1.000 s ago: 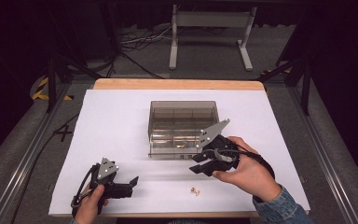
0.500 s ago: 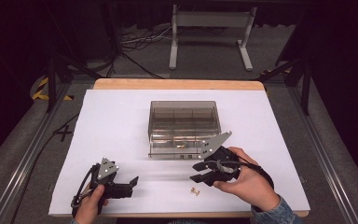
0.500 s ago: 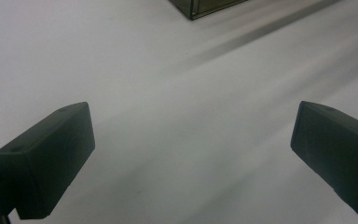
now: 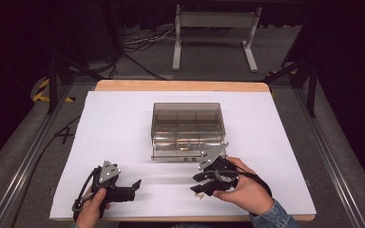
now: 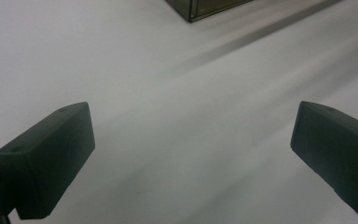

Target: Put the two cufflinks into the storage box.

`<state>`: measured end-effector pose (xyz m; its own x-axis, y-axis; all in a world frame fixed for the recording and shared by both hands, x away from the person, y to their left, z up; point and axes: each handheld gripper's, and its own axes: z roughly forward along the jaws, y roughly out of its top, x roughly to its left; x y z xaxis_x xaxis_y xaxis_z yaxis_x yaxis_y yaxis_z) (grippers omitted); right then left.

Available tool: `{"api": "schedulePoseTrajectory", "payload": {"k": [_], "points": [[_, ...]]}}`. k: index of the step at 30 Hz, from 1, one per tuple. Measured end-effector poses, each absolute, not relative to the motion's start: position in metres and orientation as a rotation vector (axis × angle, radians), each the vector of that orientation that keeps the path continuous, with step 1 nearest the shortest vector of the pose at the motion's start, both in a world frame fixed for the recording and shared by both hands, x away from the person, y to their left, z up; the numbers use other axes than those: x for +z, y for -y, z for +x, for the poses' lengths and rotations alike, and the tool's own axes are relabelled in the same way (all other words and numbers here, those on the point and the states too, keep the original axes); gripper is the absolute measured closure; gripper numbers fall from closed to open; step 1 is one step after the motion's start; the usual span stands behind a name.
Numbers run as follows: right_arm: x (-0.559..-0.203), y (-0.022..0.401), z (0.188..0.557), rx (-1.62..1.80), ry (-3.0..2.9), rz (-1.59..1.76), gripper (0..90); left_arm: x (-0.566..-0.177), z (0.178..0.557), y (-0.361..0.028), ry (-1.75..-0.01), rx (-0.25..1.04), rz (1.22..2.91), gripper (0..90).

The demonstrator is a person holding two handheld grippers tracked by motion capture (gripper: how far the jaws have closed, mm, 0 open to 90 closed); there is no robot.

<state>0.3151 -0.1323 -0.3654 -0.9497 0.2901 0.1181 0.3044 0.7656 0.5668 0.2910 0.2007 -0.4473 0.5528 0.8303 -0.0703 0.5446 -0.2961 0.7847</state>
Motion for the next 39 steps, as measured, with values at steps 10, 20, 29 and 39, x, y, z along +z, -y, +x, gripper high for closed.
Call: {"api": "schedulePoseTrajectory", "payload": {"k": [10,20,29,39], "points": [[-0.385,0.127,0.314,-0.874,2.93,-0.494,61.0,-0.447,0.291,-0.2,-1.105,0.453,1.986,0.4],[-0.399,0.124,0.316,-0.784,2.942,-0.517,61.6,-0.447,0.291,-0.2,-1.105,0.451,1.986,0.4],[-0.409,0.124,0.32,-0.708,2.966,-0.571,64.4,-0.447,0.291,-0.2,-1.105,0.451,1.986,0.4],[-0.419,0.12,0.32,-0.612,3.014,-0.588,69.8,-0.447,0.291,-0.2,-1.105,0.45,1.986,0.4]]}}
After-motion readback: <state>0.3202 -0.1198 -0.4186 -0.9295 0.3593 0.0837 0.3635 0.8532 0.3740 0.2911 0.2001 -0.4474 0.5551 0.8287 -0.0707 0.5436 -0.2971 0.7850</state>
